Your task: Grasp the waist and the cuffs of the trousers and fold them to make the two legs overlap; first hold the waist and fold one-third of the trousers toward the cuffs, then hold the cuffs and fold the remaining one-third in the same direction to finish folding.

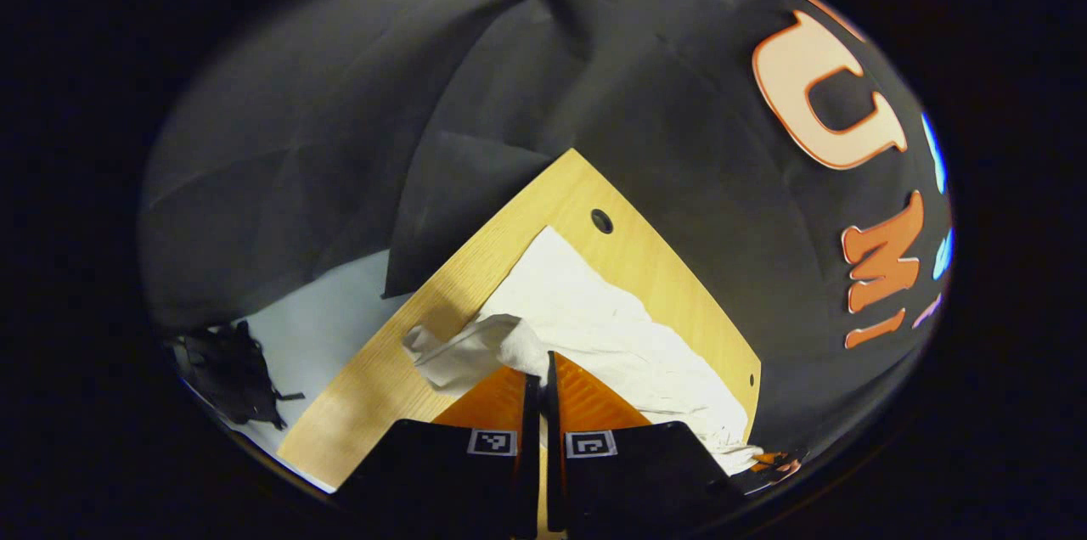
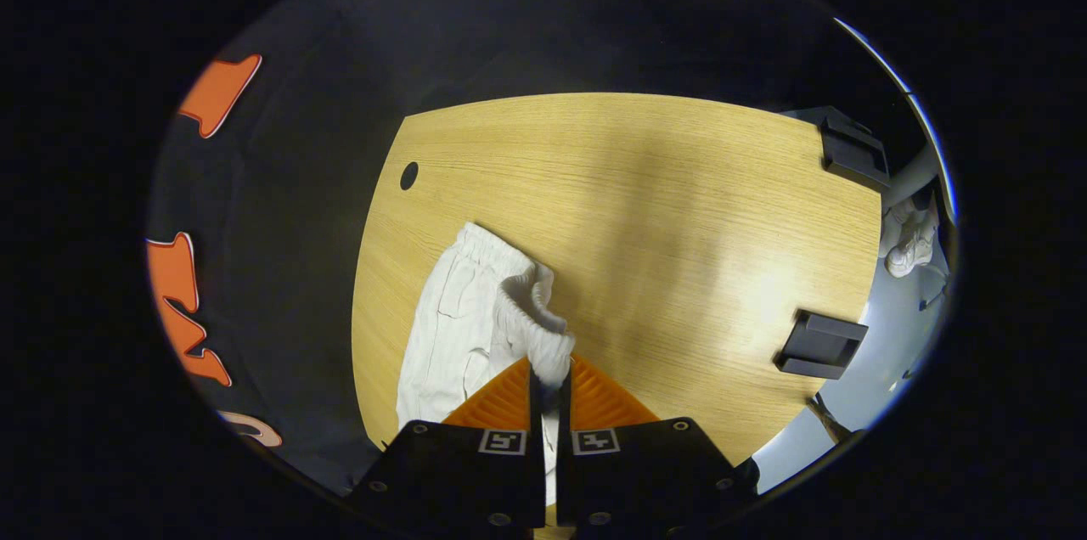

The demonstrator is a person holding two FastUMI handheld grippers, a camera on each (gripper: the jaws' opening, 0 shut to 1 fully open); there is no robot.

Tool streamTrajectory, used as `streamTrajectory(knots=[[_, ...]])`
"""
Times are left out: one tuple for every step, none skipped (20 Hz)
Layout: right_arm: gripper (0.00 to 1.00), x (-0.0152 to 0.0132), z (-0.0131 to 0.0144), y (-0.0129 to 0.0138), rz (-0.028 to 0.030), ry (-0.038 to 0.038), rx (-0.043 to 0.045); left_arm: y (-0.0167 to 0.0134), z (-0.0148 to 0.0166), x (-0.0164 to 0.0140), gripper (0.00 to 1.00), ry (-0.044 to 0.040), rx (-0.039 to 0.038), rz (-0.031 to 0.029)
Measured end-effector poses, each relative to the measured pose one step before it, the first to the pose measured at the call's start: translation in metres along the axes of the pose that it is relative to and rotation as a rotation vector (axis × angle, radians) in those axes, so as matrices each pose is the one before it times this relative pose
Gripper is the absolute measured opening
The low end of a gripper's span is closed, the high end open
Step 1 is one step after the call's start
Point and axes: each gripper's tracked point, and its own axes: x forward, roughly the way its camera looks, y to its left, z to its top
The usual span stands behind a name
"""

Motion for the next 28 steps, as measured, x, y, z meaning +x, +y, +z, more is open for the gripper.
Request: streamTrajectory(knots=[[0.06,-0.00144,-0.00071,0.00266,0.00089,0.00942,0.01532,-0.00468,0.00716,0.00308,0.07,0.01154,0.03345,-0.00474],[0.06,-0.00033,0.00041,0.00288,-0.00031,0.01553,0.01189,-0.00820,0.00799,0.00278,0.07,0.00669,0.03113,-0.00493],[0.05,0.00013,0.00152,0.00236,-0.00405,0.01424,0.01497,-0.00865,0.00820,0.00087,0.07,0.00555,0.03908,-0.01269],[0.06,0.00268,0.00106,0.00231,-0.00327,0.02175,0.01523,-0.00404,0.00513,0.00028,0.07,0.00605,0.04336,-0.00462],[0.06,0.00224,0.00216,0.00308,-0.00386,0.01671,0.02470,-0.00439,0.00443,0.00049,0.07,0.01520,0.03927,-0.00205],[0.06,0.00309,0.00125,0.00448,0.00077,0.02350,0.02122,-0.00670,0.00533,0.00058,0.07,0.00633,0.03198,-0.00025],[0.06,0.00420,0.00240,0.00395,-0.00022,0.01569,0.01278,-0.00364,0.00501,0.00235,0.07,0.01212,0.01771,-0.00429],[0.05,0.00454,0.00341,0.00233,-0.00778,0.01360,0.01352,-0.00076,0.00463,0.00477,0.07,0.01157,0.00154,0.00356],[0.06,0.00455,0.00031,0.00222,-0.00527,0.01769,0.01283,0.00052,0.00432,0.00559,0.07,0.01045,-0.00810,0.00454],[0.06,0.00427,0.00291,0.00475,-0.00168,0.01728,0.01630,0.00034,0.00579,0.00968,0.07,0.00310,-0.01655,0.00285],[0.05,0.00476,0.00184,0.00762,0.00483,0.01645,0.01058,0.00115,0.00491,0.00848,0.10,0.00380,-0.01596,0.00383],[0.05,0.00397,0.00385,0.00735,0.00387,0.01298,0.01223,0.00067,0.00413,0.01148,0.07,0.00465,-0.01318,0.00658],[0.05,0.00491,0.00253,0.00556,-0.00155,0.01061,0.00977,0.00536,-0.00013,0.00583,0.10,0.01203,-0.00824,0.01227],[0.06,0.00624,0.00380,0.00737,0.00413,0.00960,0.01329,0.00329,0.00008,0.00640,0.07,0.01159,-0.00922,0.01023],[0.06,0.00549,0.00172,0.00883,0.00091,0.00928,0.00989,0.00039,0.00384,0.00753,0.07,0.00590,-0.00400,0.01078],[0.05,0.00507,0.00405,0.00749,0.00079,0.00818,0.01109,0.00069,0.00417,0.01015,0.07,0.00923,-0.00340,0.01420],[0.06,0.00417,0.00055,0.00886,0.00823,0.01528,0.01601,0.00030,0.00540,0.00938,0.05,0.00641,-0.00156,0.01990],[0.06,0.00721,0.00270,0.00750,0.00329,0.01408,0.02184,0.00103,0.00349,0.00877,0.07,0.01450,0.00800,0.02250],[0.05,0.00763,-0.00055,0.00698,0.00285,0.02112,0.02121,0.00228,0.00130,0.01021,0.07,0.01513,0.00640,0.01976],[0.05,0.00886,0.00232,0.00402,-0.00181,0.01158,0.02122,0.00287,0.00019,0.00898,0.07,0.01990,0.01093,0.02552],[0.06,0.00691,0.00205,0.00333,-0.00648,0.00422,0.02055,-0.00040,0.00080,0.00915,0.07,0.01851,0.00498,0.02636],[0.05,0.00606,0.00005,0.00200,0.00022,0.00081,0.01015,-0.00175,-0.00153,0.00628,0.07,0.02161,0.02263,0.03118],[0.06,0.00494,-0.00028,0.00160,0.00525,0.00150,0.01411,-0.00016,-0.00291,0.00124,0.07,0.01606,0.02864,0.02358],[0.06,0.00253,0.00043,0.00221,0.01404,0.00349,0.00319,0.00103,0.00057,-0.00557,0.08,0.00488,0.02462,0.01377],[0.06,0.00118,0.00124,0.00093,0.02030,-0.00682,0.00196,-0.00271,0.00149,-0.00299,0.08,-0.00225,0.02063,-0.00143],[0.08,0.00063,-0.00013,-0.00022,0.01706,-0.00130,-0.00269,0.00029,0.00350,0.00174,0.11,-0.01392,0.01929,0.00155],[0.12,-0.00245,-0.00120,0.00405,0.03145,-0.00103,0.00144,0.00046,0.00579,-0.00335,0.12,-0.01344,0.01225,0.00333],[0.14,-0.00144,0.00014,0.00466,0.03578,0.00505,0.00713,-0.00070,0.00496,0.00106,0.14,-0.01587,0.00542,0.00316]])
